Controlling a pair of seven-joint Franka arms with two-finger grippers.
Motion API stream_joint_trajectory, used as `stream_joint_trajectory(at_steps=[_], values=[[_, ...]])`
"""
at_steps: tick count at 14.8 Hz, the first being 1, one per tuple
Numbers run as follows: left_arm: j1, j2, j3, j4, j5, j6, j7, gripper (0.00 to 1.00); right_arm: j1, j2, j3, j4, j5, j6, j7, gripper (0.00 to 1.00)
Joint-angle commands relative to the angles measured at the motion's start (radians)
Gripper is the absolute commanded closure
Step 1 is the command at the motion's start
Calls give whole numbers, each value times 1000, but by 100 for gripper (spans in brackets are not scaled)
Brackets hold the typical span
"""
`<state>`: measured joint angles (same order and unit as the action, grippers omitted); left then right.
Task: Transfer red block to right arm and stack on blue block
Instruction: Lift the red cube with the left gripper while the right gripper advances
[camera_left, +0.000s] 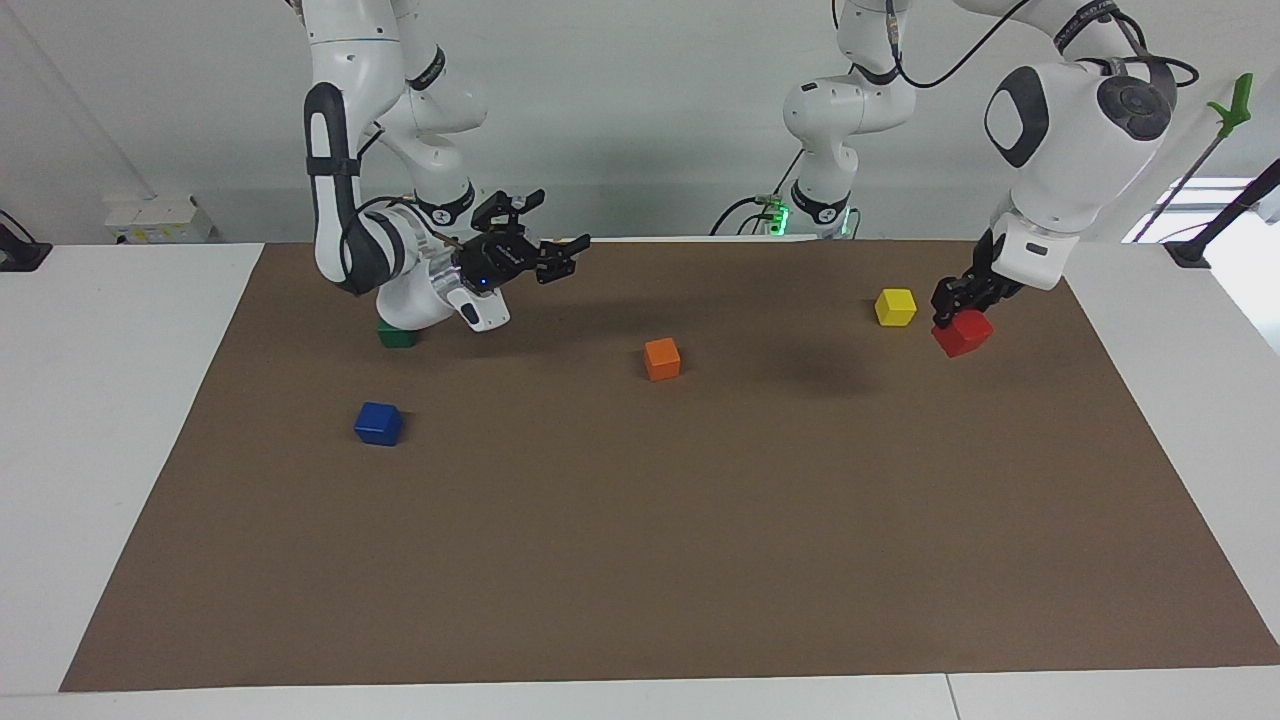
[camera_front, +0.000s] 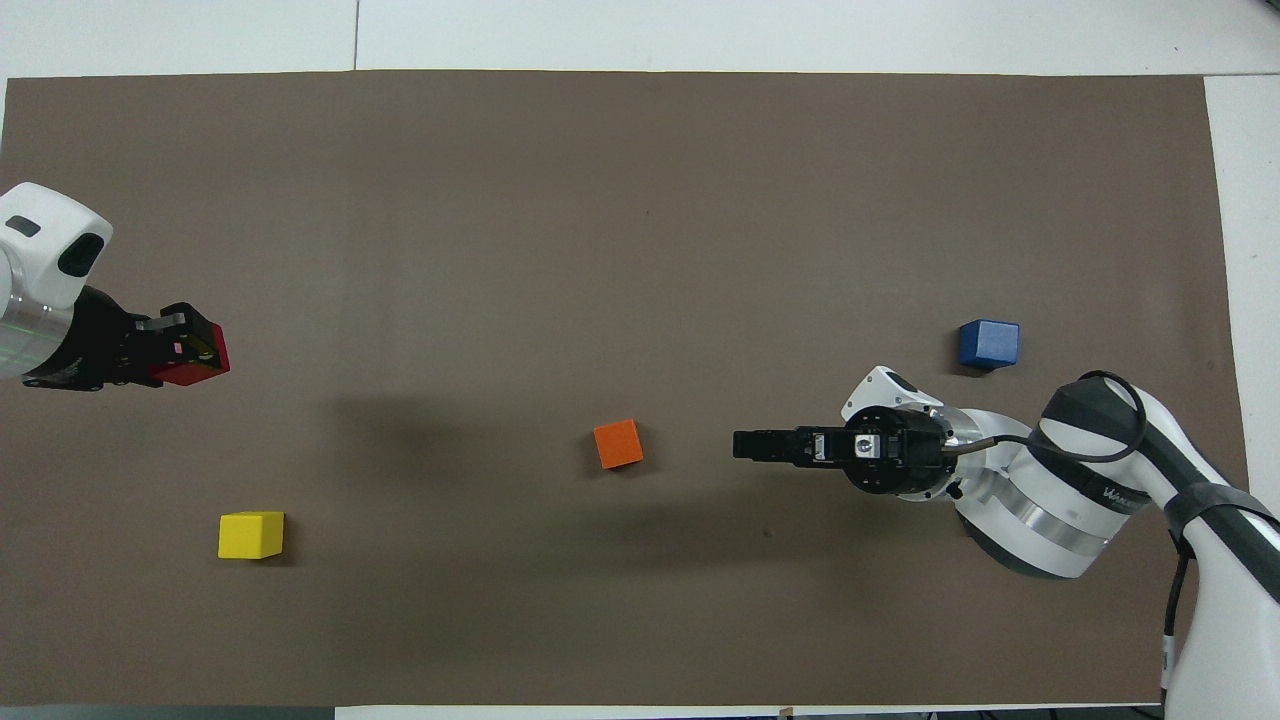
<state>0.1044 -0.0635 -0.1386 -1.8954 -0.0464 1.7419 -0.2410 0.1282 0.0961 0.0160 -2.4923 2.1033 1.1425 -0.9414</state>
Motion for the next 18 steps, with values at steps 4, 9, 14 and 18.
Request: stream_joint_trajectory(at_steps=[4, 9, 14, 18], values=[[-106, -28, 4, 10, -46, -105, 46, 100, 59, 22, 1, 27, 78, 43, -14, 0], [-92, -44, 13, 48, -154, -154, 57, 100, 61, 27, 5, 46, 78, 80, -2, 0], [-85, -50, 17, 96, -164, -211, -399, 100, 76, 31, 9, 61, 78, 98, 18, 0], [-77, -9, 16, 244, -257, -378, -738, 100, 85, 37, 10, 75, 80, 129, 16, 0]])
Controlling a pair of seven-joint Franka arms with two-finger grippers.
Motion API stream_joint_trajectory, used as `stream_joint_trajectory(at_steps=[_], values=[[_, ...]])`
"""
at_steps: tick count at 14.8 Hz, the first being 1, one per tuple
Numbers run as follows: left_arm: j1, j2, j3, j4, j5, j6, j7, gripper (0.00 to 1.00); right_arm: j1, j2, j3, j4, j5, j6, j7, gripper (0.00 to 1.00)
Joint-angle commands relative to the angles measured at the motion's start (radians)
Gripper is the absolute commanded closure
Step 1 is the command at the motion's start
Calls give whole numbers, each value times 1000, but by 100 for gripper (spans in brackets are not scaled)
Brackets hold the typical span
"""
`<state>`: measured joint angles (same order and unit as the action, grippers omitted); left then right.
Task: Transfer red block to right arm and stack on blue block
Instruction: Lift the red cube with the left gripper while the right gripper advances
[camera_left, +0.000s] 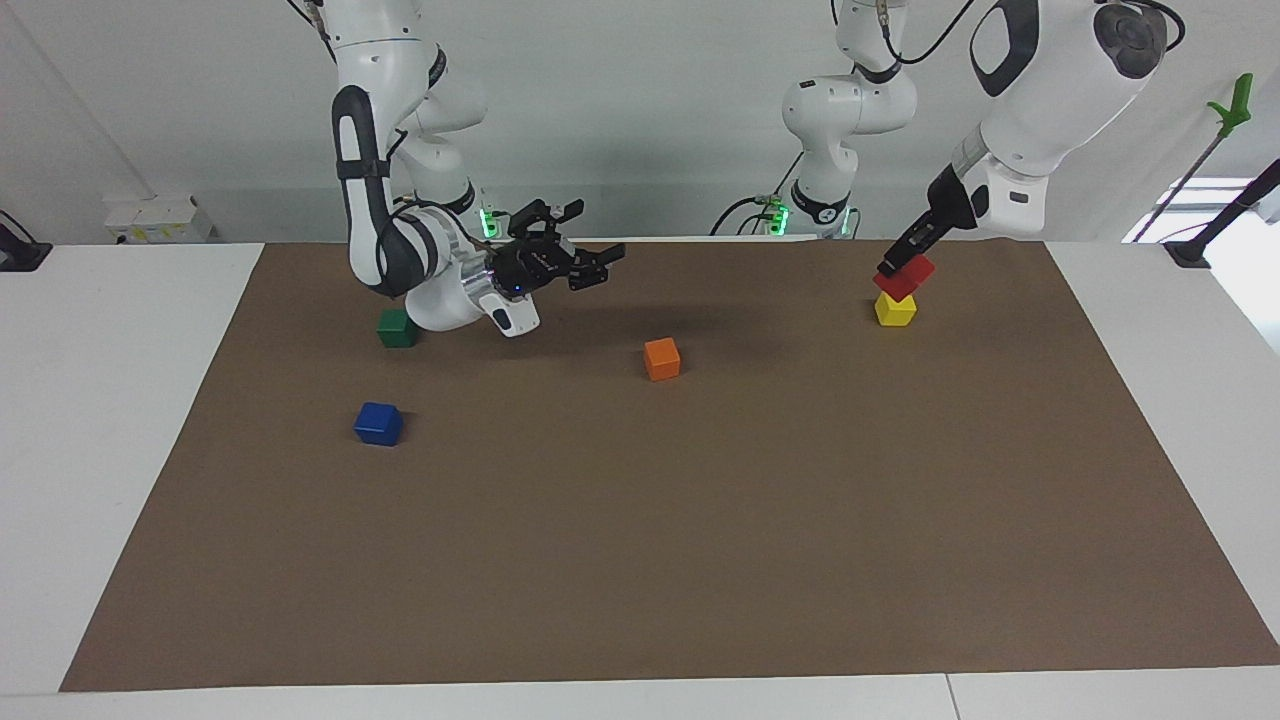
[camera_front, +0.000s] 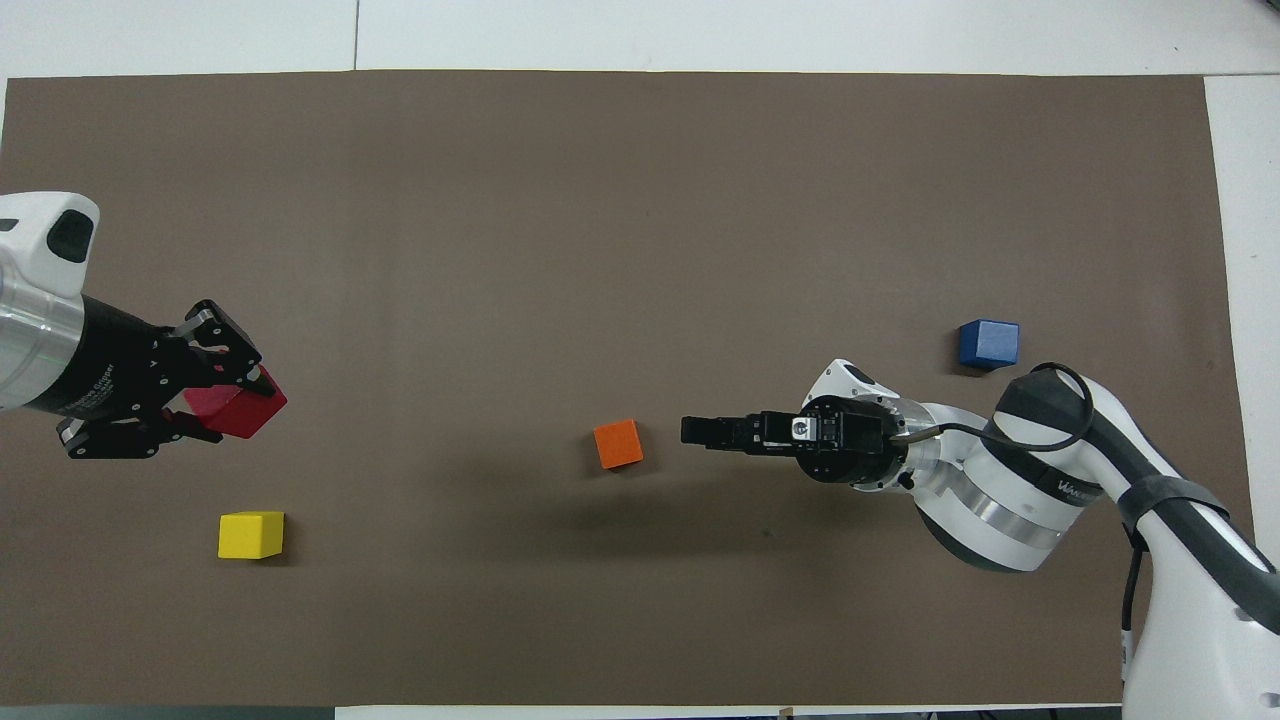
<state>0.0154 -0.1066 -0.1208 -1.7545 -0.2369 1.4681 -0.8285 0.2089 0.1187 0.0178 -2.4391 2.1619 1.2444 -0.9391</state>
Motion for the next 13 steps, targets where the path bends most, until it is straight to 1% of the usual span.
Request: stream_joint_trajectory(at_steps=[1, 3, 5, 7, 9, 10, 11, 13], values=[[12, 50, 0, 136, -141, -115, -256, 100, 12, 15, 8, 22, 29, 27, 14, 0], [23, 61, -3, 161, -273, -117, -394, 100, 26, 15, 8, 23, 50, 29, 14, 0], [24, 61, -5, 159, -346, -103, -464, 100, 27, 15, 8, 25, 55, 29, 16, 0], [20, 62, -10, 153, -395, -19, -562, 100, 32, 15, 8, 25, 55, 35, 16, 0], [9, 65, -11, 152, -470, 58, -662, 100, 44, 16, 8, 25, 58, 62, 14, 0], [6, 70, -17, 155, -504, 107, -740, 100, 46, 16, 8, 26, 76, 64, 10, 0], [-17, 70, -52, 153, -522, 168, -795, 100, 78, 16, 8, 26, 108, 66, 9, 0], [-70, 76, -66, 147, -527, 236, -871, 100, 89, 22, 8, 46, 127, 93, 9, 0]])
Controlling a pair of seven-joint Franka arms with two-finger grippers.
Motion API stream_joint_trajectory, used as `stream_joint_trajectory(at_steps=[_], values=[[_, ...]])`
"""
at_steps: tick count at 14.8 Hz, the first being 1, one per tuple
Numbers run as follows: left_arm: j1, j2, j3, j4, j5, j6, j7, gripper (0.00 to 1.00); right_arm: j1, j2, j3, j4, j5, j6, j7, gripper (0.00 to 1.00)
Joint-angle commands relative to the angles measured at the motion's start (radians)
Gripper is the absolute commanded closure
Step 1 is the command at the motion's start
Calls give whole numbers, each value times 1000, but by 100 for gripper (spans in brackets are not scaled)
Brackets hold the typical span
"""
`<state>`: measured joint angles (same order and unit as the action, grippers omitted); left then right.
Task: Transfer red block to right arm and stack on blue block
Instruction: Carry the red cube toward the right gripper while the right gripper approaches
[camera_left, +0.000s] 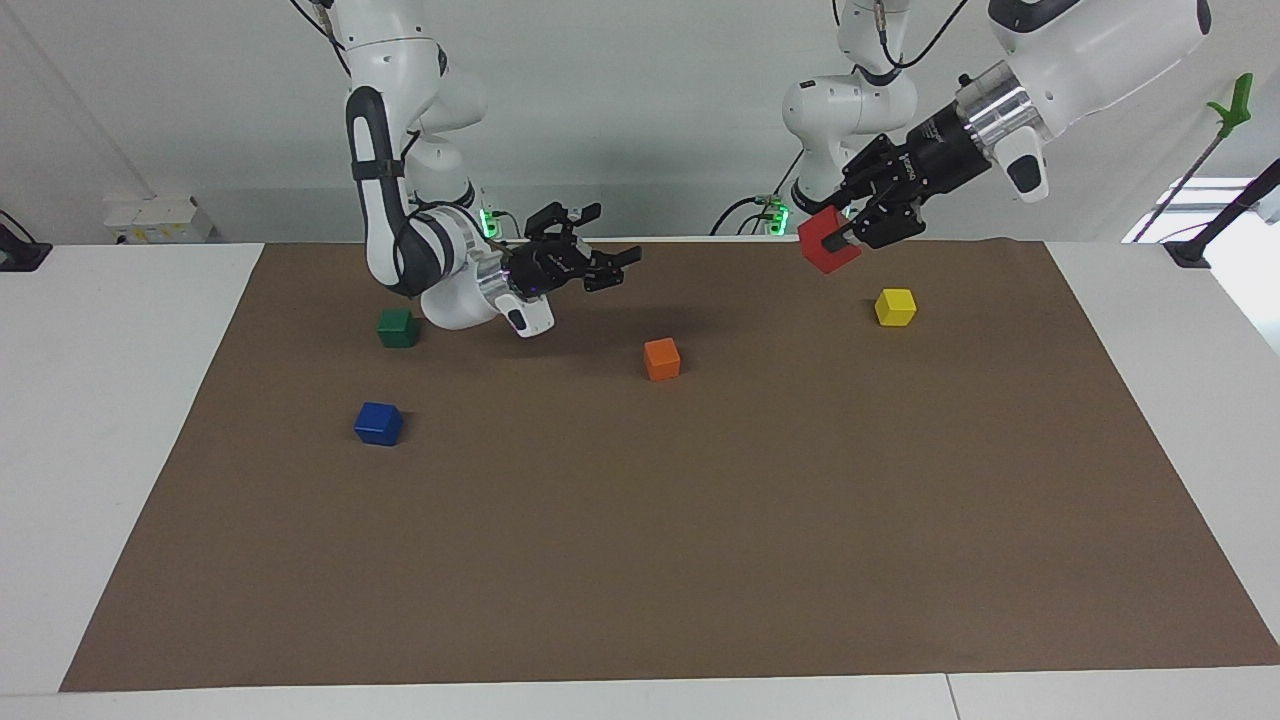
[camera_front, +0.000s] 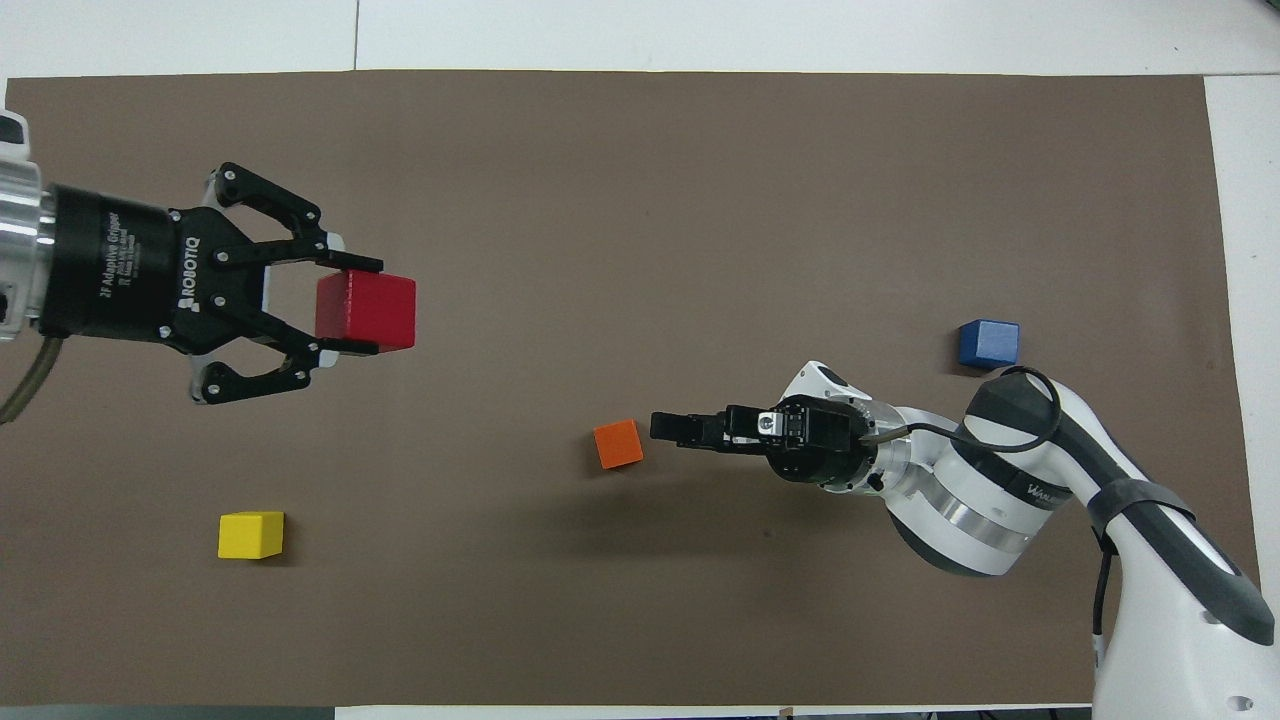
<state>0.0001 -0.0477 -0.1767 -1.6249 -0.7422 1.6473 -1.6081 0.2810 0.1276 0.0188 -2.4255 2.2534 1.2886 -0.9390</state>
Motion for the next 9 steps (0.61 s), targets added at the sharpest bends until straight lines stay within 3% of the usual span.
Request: stream_joint_trajectory(at_steps=[1, 9], values=[[-89, 20, -10, 14, -23, 72, -119, 100, 20, 17, 7, 42, 38, 73, 9, 0], [-164, 5, -14, -27, -54, 60, -208, 100, 90, 52, 7, 114, 133, 149, 13, 0]])
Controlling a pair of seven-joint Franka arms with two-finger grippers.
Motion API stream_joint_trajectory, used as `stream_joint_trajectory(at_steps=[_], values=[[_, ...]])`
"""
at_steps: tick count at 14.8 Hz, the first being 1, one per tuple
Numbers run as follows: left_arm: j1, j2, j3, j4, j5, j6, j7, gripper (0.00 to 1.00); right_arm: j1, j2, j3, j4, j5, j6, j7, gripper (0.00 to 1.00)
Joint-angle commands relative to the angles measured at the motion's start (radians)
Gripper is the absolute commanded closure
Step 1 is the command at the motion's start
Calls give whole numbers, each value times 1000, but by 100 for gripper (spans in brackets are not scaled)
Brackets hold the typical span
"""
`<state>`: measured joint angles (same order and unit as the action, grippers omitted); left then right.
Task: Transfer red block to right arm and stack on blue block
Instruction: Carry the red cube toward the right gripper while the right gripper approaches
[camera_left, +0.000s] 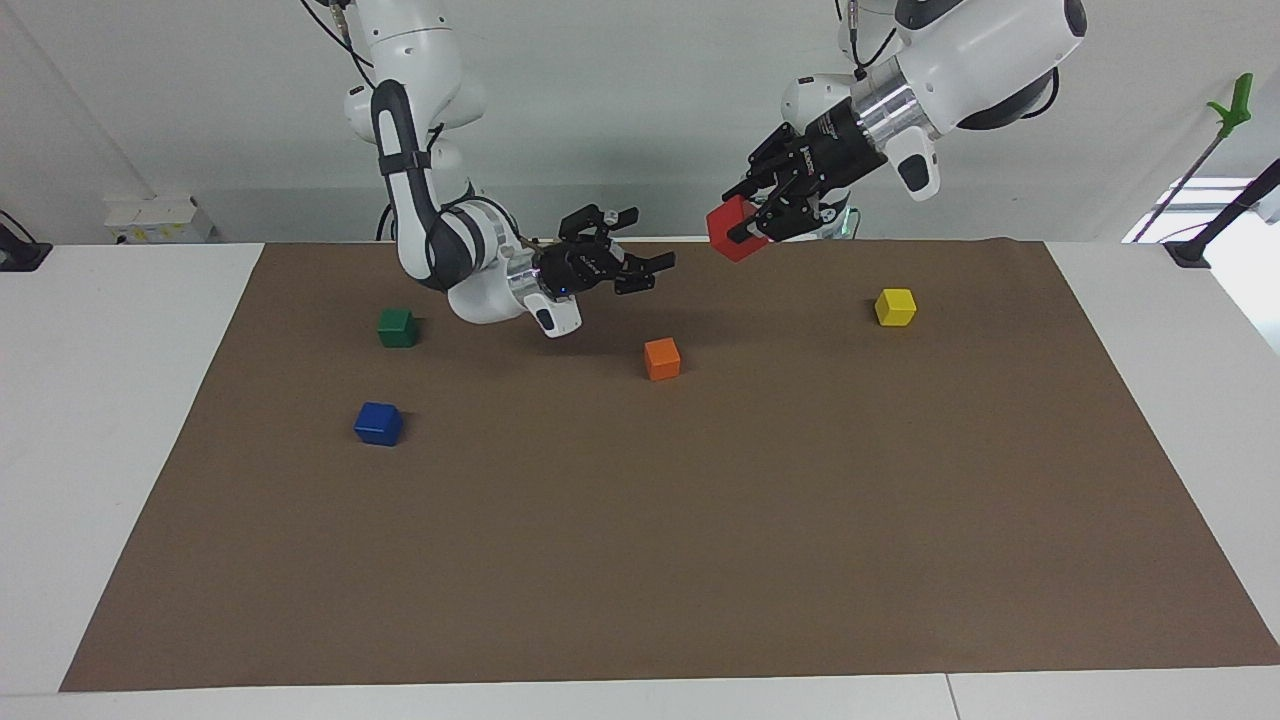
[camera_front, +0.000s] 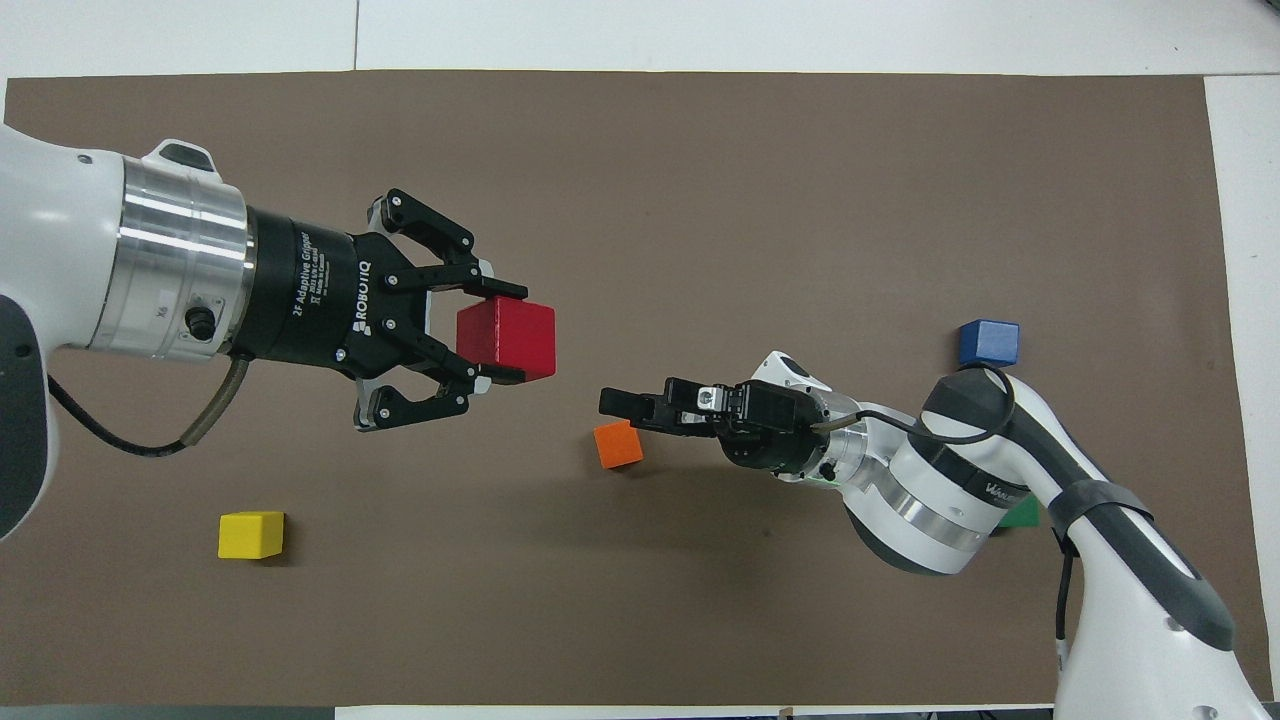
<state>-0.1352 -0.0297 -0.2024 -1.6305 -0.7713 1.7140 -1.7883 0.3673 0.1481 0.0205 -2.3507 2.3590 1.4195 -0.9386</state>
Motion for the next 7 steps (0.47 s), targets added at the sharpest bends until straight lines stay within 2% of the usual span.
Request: stream_joint_trajectory(at_steps=[1, 7], values=[[-36, -19, 12, -32, -25, -2, -29, 100, 13, 45, 6, 57, 28, 22, 12, 0], [-69, -36, 12, -66, -25, 22, -78, 100, 55, 64, 7, 136, 109, 102, 23, 0]])
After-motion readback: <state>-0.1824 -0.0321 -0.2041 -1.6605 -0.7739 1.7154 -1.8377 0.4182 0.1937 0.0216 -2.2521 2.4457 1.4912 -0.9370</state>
